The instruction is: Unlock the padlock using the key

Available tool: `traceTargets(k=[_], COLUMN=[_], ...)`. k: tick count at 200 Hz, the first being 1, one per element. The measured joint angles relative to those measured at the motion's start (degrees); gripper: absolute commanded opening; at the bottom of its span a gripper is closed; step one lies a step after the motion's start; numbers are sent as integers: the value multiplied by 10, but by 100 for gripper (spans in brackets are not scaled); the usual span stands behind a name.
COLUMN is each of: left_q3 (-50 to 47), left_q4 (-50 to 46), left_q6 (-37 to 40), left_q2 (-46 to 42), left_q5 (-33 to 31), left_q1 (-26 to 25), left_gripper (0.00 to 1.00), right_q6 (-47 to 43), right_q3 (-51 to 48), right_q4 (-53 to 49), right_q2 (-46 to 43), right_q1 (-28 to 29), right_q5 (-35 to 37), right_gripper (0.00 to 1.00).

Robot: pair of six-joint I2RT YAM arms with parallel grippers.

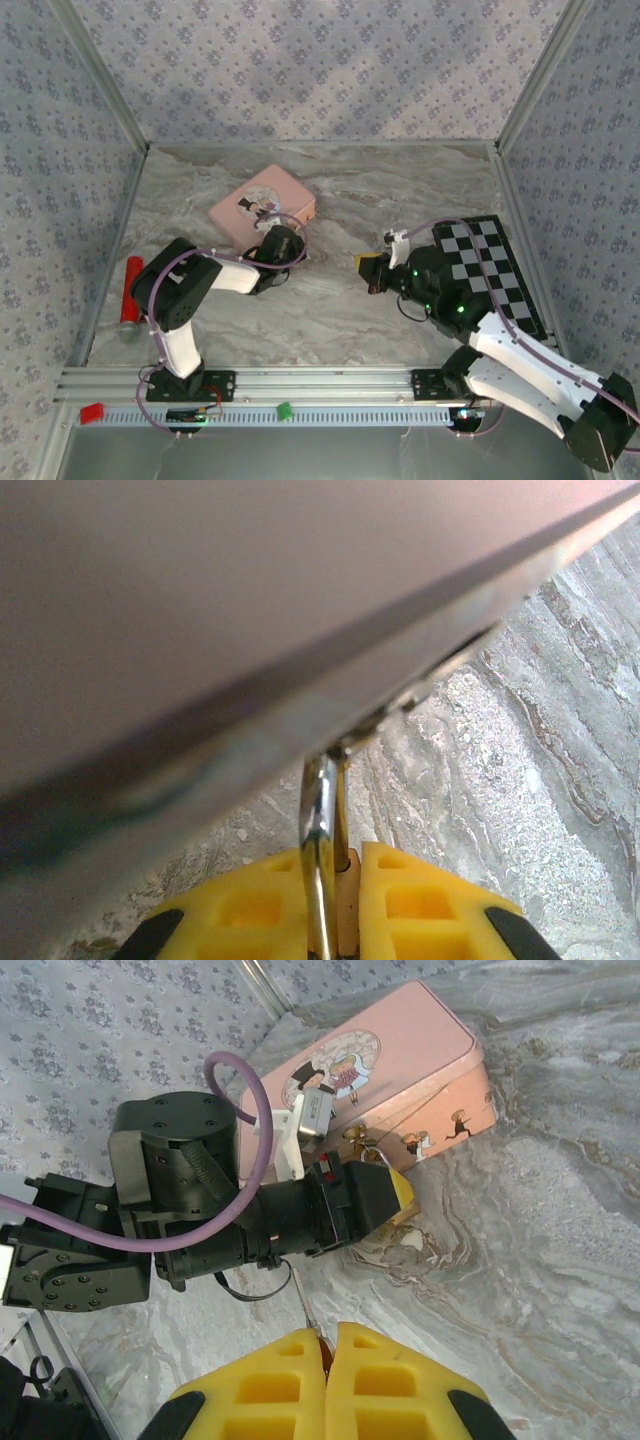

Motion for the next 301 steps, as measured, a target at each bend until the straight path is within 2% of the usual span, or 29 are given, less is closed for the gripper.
traceTargets(k=[74,144,244,301], left_q3=[-57,-112,-173,-199], left_q4=[-48,-72,-69,8], left_q6=[-18,-93,-182,-203], left_q2=[-85,-166,-247,-243], left_q5=[49,110,139,139], left_q1=[0,7,11,11], left_gripper=[0,0,0,0], right_q6=[74,190,339,439], right_q3=[-18,-63,-78,-80], right_q4=[60,173,385,539], right_q2=[87,220,412,527], right_q1=[0,1,36,57], right_q5=[-18,-50,-89,-100], right_gripper=[0,0,0,0])
